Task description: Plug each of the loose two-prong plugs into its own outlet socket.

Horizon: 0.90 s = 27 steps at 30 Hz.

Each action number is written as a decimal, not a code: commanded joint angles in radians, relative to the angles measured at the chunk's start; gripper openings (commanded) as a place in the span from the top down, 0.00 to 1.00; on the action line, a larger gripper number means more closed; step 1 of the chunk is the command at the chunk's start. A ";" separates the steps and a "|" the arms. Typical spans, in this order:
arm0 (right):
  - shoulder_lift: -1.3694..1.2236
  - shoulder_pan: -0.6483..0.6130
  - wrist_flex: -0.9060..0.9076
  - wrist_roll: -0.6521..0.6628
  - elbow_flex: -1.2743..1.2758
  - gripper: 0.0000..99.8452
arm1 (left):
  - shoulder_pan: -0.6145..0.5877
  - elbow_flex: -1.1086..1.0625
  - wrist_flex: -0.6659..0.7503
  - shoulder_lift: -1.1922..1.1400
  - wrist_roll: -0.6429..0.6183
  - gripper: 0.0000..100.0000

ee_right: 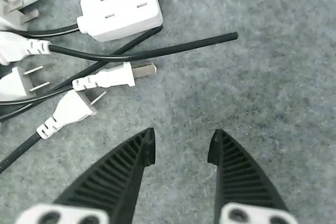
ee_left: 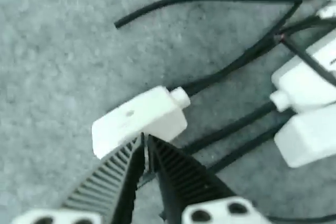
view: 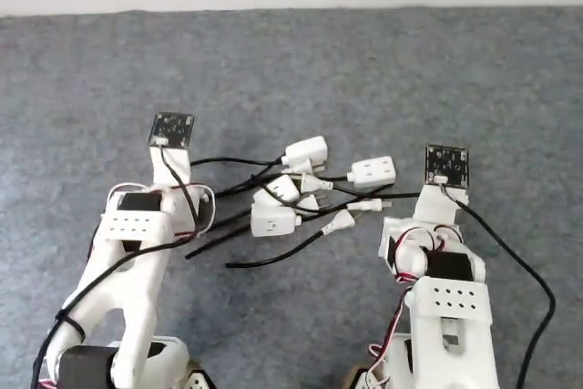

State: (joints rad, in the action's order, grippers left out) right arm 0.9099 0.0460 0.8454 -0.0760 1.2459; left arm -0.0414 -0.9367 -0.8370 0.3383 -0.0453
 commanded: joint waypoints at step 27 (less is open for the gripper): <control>-0.004 -0.002 -0.018 -0.003 -0.014 0.82 | -0.100 0.395 0.025 -0.413 0.012 0.98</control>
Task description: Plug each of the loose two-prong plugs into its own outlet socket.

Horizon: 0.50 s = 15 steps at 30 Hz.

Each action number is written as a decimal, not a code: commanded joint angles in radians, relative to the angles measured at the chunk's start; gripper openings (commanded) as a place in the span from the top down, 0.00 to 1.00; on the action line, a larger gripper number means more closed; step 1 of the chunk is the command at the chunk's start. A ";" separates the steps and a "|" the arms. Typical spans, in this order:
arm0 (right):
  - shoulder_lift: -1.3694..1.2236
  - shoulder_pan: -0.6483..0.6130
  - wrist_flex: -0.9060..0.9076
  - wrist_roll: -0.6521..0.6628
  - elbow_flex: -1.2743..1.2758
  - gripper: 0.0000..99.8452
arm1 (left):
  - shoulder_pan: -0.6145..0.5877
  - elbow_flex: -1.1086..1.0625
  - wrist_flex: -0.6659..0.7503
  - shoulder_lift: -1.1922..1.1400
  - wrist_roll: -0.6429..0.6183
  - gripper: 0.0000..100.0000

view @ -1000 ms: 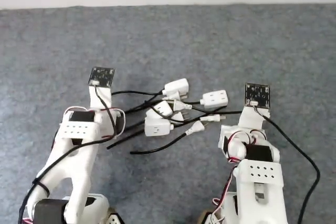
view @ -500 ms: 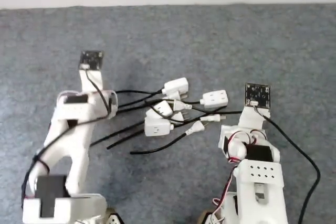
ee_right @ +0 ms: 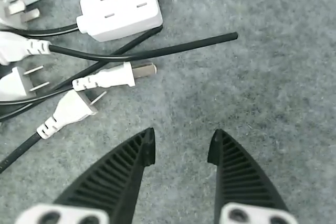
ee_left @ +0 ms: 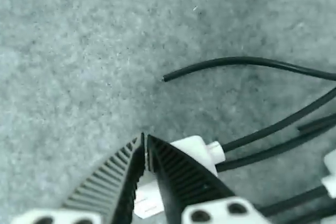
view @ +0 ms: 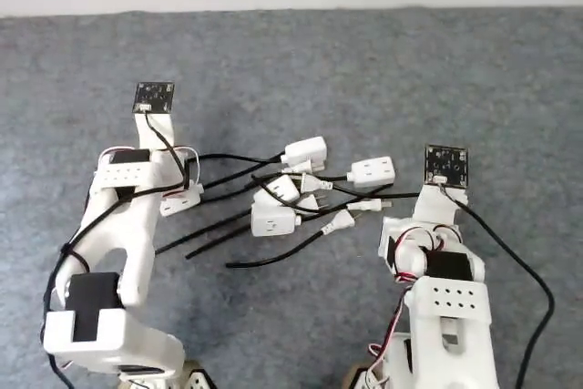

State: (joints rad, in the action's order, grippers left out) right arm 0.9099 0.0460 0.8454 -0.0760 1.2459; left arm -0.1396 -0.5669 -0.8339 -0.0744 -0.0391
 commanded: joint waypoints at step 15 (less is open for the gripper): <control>-0.004 -0.004 -0.018 -0.003 -0.014 0.82 | -0.012 0.047 0.100 0.026 0.058 0.75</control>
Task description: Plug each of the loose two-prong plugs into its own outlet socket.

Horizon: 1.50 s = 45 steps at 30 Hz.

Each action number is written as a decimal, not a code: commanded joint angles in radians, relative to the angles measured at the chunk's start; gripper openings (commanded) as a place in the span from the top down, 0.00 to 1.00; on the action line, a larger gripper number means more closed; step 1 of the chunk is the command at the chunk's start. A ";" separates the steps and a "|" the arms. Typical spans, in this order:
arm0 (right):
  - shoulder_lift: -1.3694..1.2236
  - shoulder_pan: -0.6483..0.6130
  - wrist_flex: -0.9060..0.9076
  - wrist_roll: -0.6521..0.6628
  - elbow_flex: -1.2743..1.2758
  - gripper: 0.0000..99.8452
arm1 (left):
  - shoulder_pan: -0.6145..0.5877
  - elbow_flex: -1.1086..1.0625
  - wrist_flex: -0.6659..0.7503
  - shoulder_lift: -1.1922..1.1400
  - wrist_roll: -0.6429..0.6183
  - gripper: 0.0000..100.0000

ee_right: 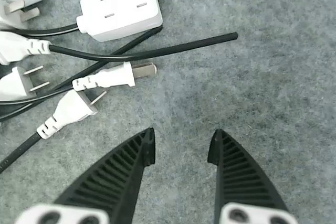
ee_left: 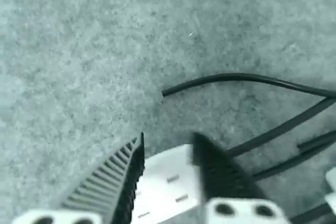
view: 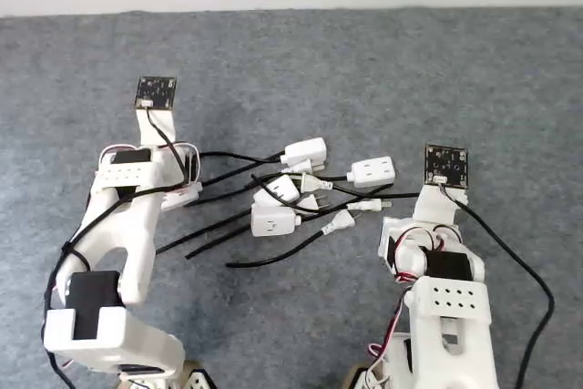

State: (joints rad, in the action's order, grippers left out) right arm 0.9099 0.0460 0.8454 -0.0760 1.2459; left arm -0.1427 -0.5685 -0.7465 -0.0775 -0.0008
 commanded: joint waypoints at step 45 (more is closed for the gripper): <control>-0.004 -0.002 -0.021 0.052 -0.014 0.82 | 0.014 0.143 -0.252 0.015 0.947 0.79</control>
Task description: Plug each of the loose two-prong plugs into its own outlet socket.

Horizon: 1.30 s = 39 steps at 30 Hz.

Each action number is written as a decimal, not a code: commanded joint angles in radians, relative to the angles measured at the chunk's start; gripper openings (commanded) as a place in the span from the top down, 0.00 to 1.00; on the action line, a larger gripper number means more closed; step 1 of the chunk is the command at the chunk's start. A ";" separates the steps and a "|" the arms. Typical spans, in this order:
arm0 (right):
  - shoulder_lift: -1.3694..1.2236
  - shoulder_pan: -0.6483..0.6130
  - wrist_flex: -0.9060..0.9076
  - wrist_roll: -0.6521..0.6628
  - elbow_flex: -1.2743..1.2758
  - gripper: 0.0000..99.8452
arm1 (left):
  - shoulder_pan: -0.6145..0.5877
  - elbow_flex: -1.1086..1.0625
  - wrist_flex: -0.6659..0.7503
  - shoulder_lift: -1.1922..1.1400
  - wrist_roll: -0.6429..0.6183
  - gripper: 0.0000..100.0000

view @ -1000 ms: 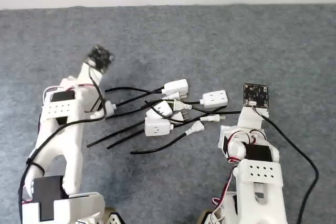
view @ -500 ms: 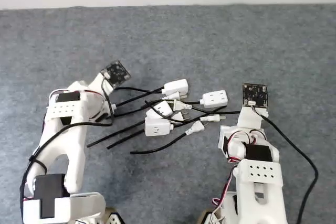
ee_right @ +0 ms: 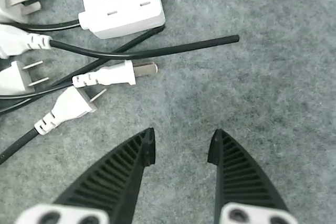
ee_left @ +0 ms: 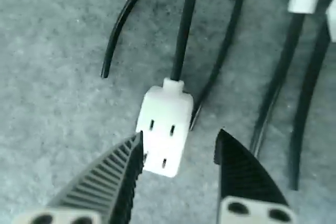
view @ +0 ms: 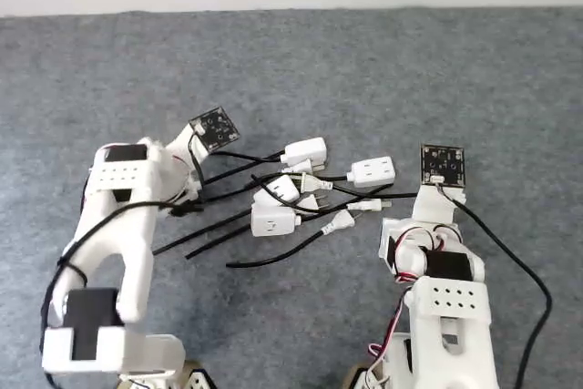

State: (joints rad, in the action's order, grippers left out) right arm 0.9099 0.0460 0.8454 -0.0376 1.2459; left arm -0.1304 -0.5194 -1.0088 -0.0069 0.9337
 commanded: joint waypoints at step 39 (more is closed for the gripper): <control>-0.004 -0.002 -0.022 0.014 -0.014 0.82 | 0.141 0.912 -0.749 -0.388 -0.761 0.99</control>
State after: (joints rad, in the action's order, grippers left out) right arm 0.9099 0.0476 0.8454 -0.0361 1.2459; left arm -0.0092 0.2693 -1.7054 -0.4120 0.2800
